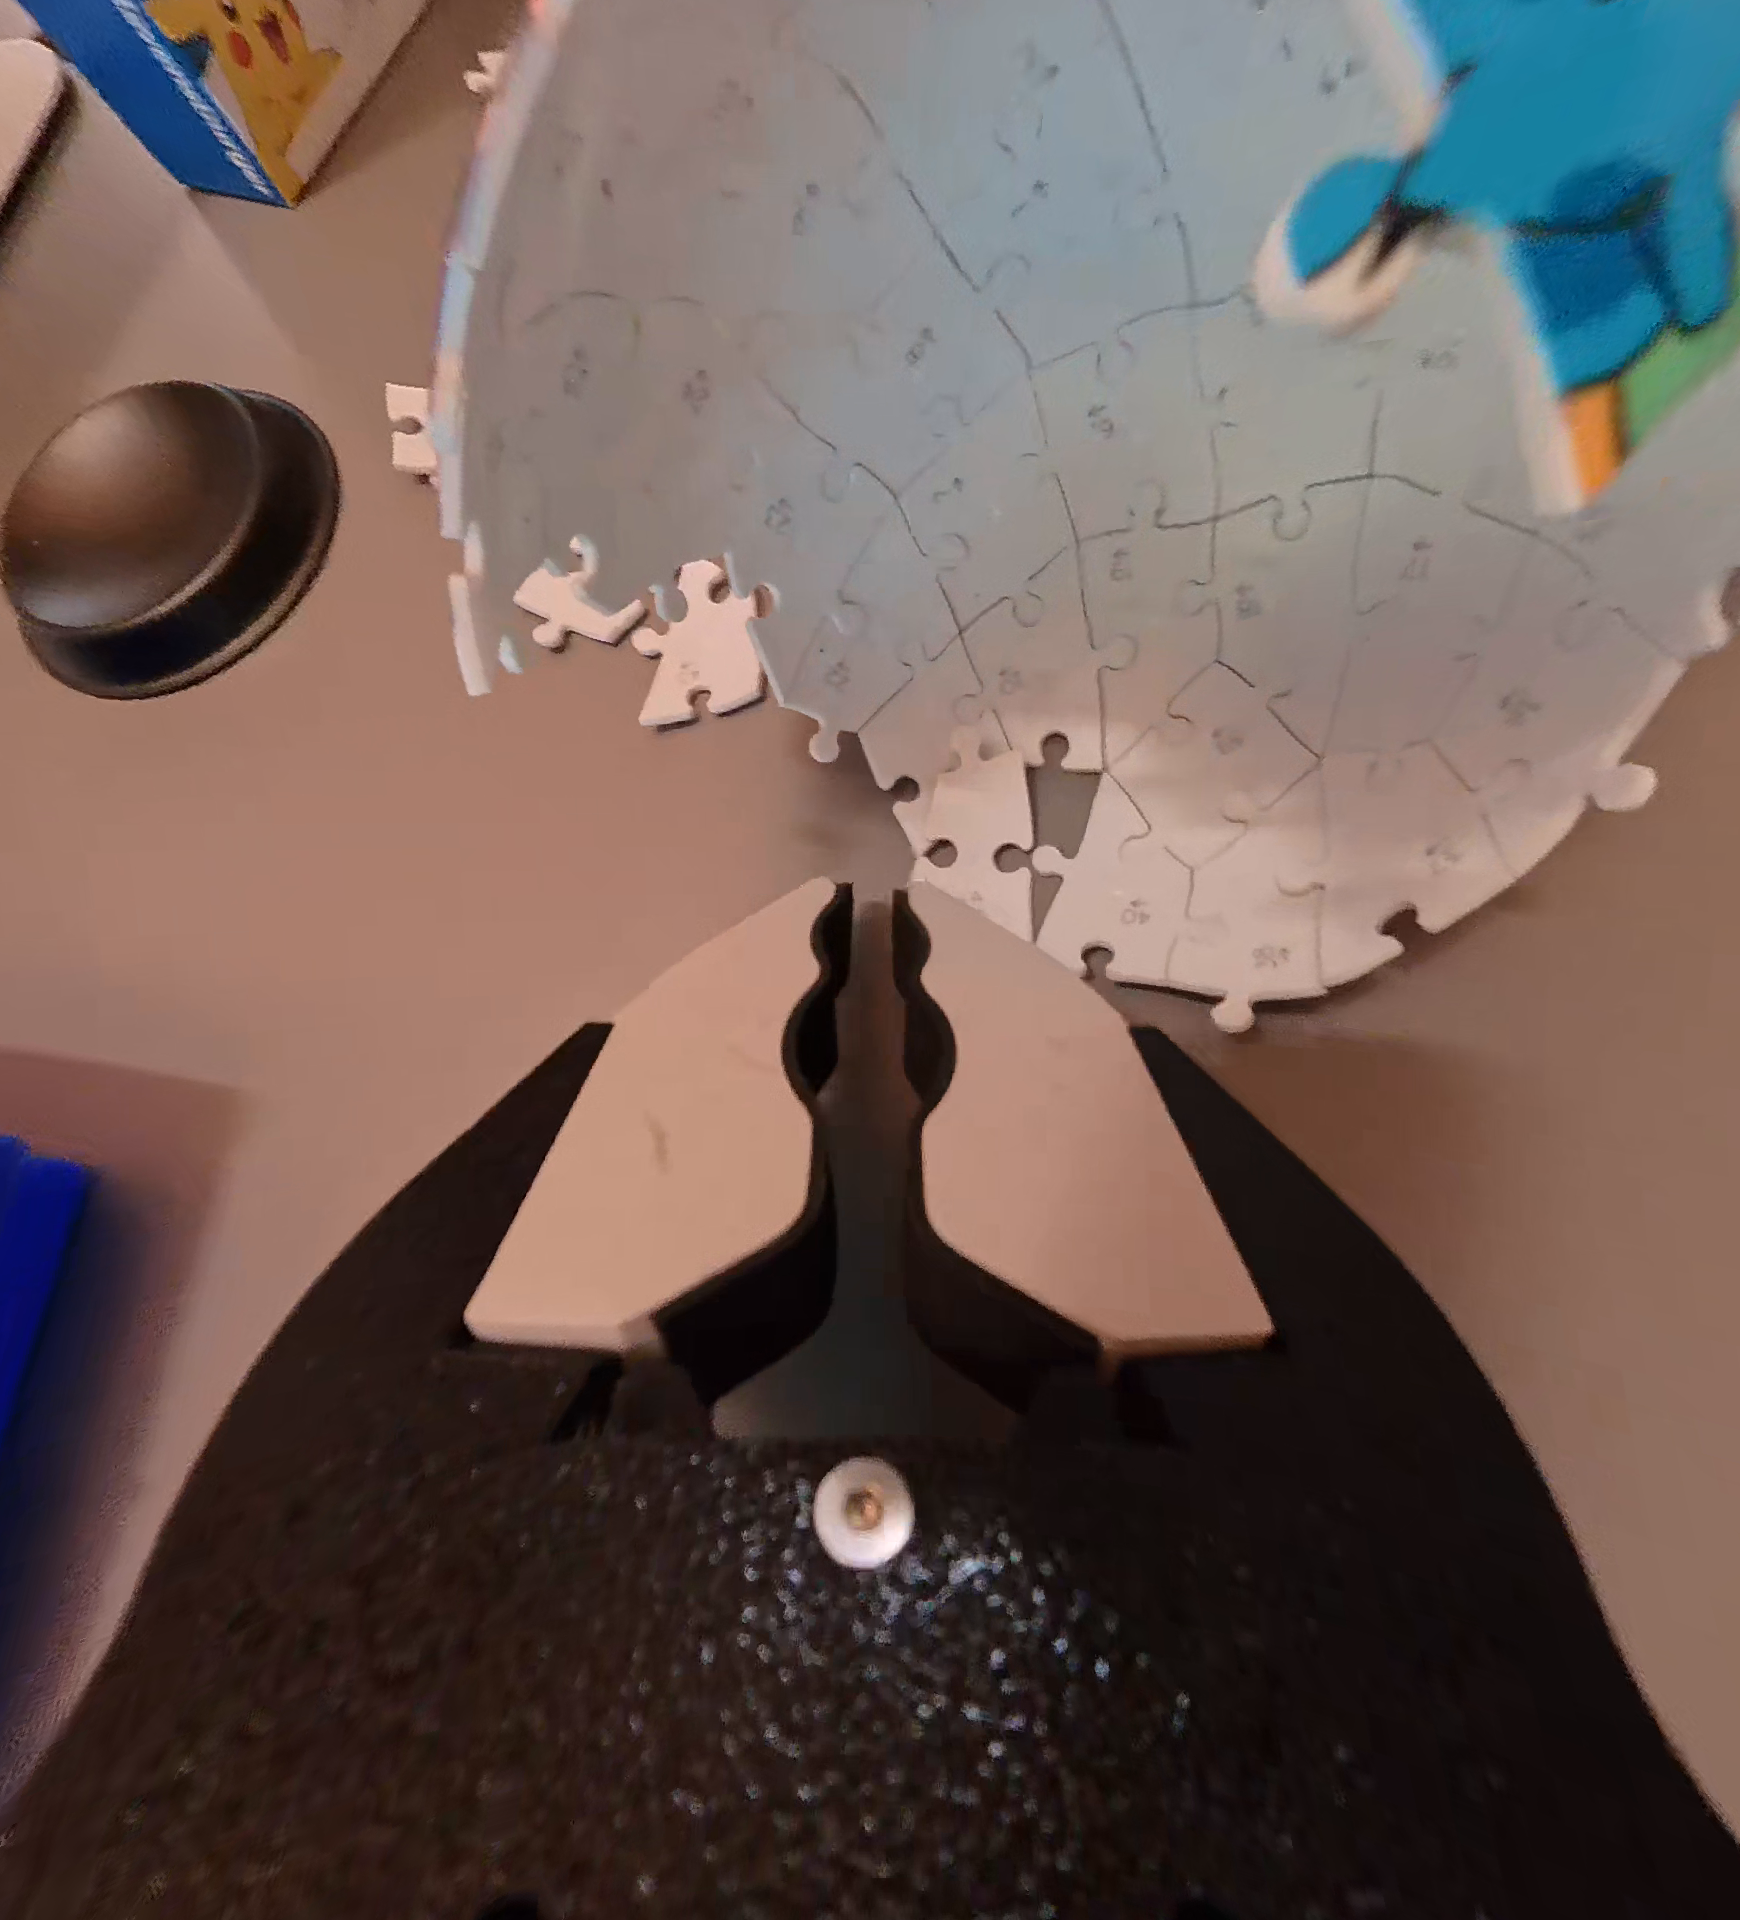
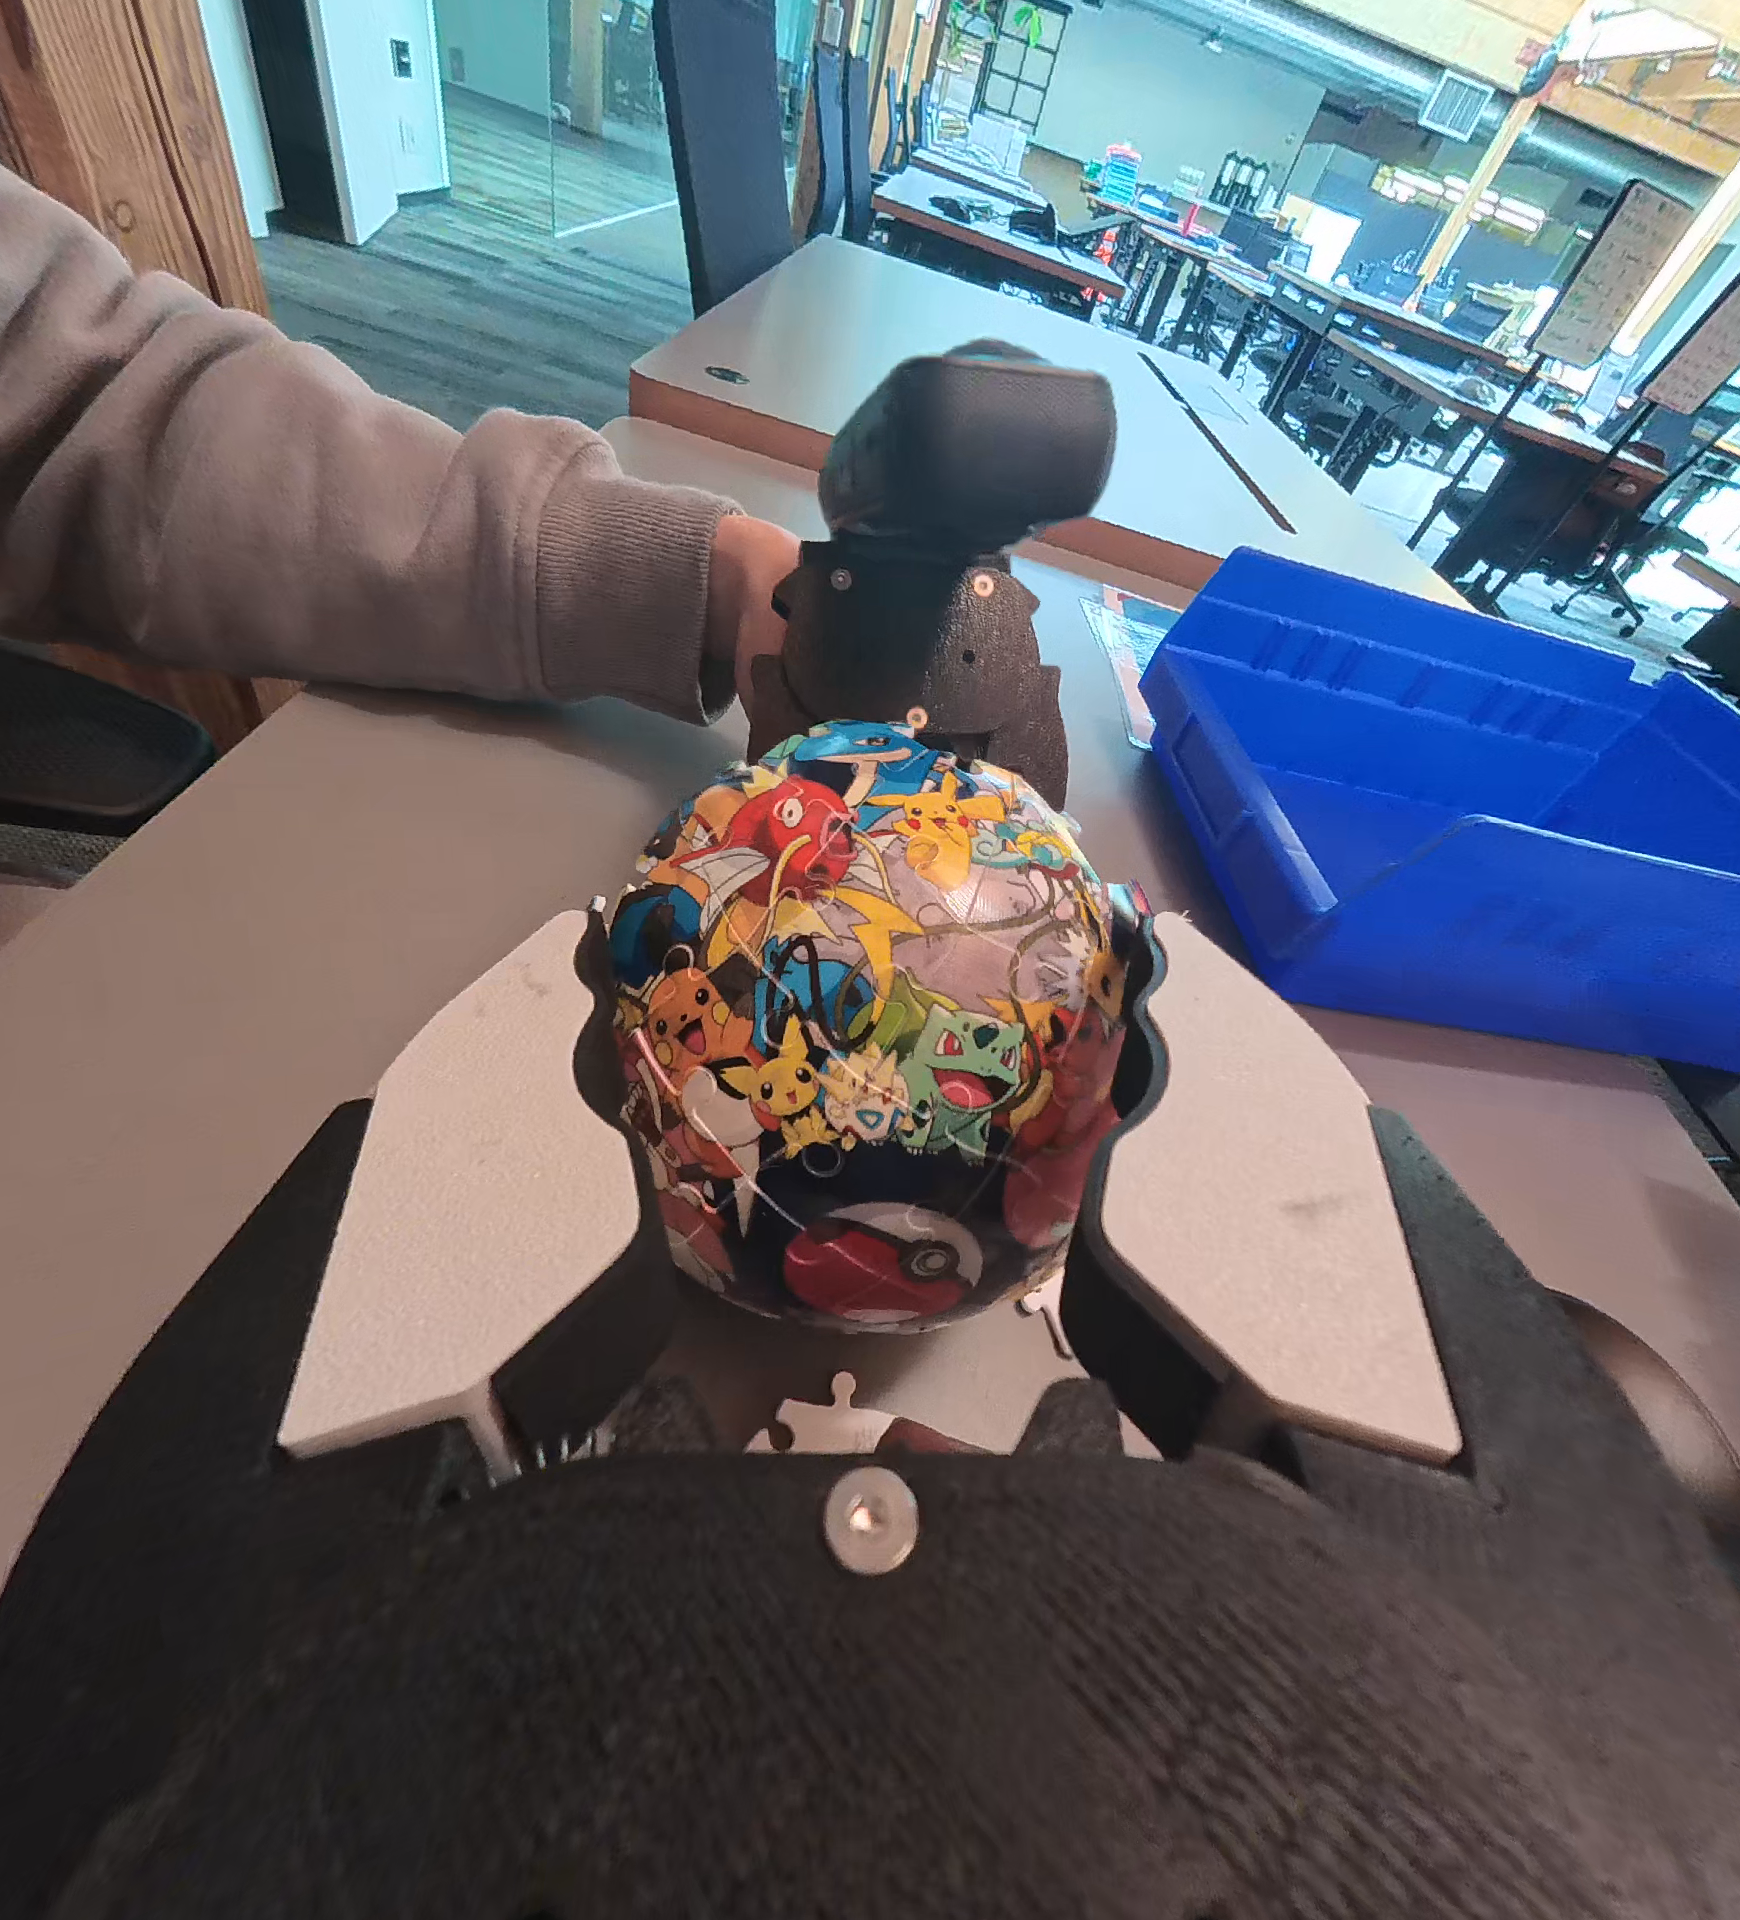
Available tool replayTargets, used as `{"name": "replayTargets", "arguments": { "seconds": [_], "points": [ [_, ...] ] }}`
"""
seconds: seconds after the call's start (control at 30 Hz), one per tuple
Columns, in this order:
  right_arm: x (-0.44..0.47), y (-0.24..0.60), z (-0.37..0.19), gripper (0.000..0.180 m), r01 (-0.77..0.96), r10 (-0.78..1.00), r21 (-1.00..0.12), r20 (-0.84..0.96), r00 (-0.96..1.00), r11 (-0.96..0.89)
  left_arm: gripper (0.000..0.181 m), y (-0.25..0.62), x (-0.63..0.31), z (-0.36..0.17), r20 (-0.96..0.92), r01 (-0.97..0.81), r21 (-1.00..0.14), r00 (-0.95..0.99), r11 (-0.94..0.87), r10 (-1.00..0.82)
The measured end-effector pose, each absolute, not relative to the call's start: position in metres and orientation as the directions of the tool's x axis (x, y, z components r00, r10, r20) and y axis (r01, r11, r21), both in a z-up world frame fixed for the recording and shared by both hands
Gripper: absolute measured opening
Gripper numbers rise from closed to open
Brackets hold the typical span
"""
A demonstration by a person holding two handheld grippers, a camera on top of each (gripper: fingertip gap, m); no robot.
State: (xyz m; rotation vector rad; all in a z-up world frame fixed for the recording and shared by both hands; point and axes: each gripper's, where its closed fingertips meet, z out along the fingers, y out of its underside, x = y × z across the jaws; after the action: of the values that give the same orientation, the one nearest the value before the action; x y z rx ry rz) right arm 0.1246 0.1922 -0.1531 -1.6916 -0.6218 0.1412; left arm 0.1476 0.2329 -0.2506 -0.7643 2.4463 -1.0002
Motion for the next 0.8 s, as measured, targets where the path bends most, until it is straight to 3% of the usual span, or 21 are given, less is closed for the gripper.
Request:
{"name": "replayTargets", "arguments": {
  "seconds": [0.23,0.53,0.7,0.8],
  "points": [
    [0.124,0.196,-0.153,0.093,0.319,0.472,-0.944,0.245,0.847,-0.083,0.006,0.232,0.155,-0.255,-0.134,-0.378,-0.708,-0.758,0.596,-0.639],
    [0.126,0.199,-0.152,0.092,0.301,0.461,-0.951,0.237,0.855,-0.07,0.03,0.236,0.166,-0.256,-0.096,-0.459,-0.708,-0.69,0.536,-0.718],
    [0.127,0.198,-0.151,0.091,0.304,0.456,-0.95,0.243,0.856,-0.065,0.056,0.237,0.165,-0.249,-0.013,-0.502,-0.742,-0.651,0.444,-0.759],
    [0.127,0.197,-0.15,0.09,0.307,0.453,-0.95,0.249,0.856,-0.059,0.057,0.235,0.161,-0.241,0.046,-0.505,-0.777,-0.641,0.376,-0.766]
  ]
}}
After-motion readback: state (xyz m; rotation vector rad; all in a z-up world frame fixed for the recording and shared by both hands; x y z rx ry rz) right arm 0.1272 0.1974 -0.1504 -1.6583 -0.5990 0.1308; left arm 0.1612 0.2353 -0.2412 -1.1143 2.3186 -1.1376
